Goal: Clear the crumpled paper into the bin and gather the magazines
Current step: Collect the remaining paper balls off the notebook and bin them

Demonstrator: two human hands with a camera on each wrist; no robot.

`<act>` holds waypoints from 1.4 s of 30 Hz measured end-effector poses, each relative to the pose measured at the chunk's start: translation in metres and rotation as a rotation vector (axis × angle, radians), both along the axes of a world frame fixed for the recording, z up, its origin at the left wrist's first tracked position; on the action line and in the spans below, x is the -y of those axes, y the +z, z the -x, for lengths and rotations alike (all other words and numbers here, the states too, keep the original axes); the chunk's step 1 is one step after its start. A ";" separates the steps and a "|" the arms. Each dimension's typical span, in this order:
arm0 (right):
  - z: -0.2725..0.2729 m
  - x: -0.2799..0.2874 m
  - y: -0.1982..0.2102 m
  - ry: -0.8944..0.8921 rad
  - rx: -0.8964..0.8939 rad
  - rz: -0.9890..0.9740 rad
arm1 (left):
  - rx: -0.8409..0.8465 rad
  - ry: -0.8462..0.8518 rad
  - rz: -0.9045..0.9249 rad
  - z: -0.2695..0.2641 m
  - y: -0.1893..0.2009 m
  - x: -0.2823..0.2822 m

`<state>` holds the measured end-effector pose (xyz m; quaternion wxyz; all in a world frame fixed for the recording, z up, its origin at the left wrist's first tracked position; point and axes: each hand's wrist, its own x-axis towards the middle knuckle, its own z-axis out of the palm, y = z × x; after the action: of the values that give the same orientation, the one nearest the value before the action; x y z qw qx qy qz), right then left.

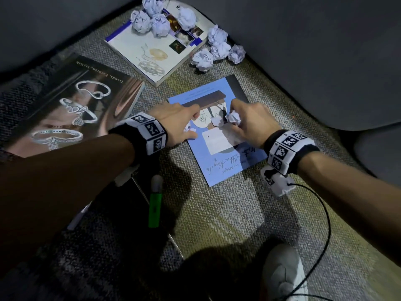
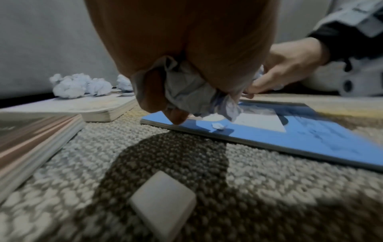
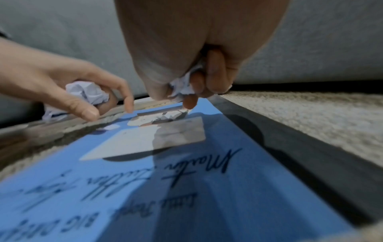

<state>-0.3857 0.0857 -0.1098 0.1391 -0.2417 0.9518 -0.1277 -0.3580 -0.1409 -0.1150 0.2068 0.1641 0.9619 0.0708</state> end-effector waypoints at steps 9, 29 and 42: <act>0.004 0.023 -0.020 0.206 0.056 -0.136 | 0.006 -0.067 0.121 -0.007 -0.011 -0.012; -0.011 -0.020 -0.013 0.091 0.176 -0.167 | -0.100 -0.255 0.100 -0.010 -0.011 -0.031; -0.027 -0.019 -0.012 -0.203 0.146 0.239 | 0.279 0.718 -0.706 -0.012 0.006 0.022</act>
<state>-0.3585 0.1049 -0.1221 0.1644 -0.1490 0.9368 -0.2704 -0.3463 -0.1628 -0.1092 0.2278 -0.1273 0.8385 0.4783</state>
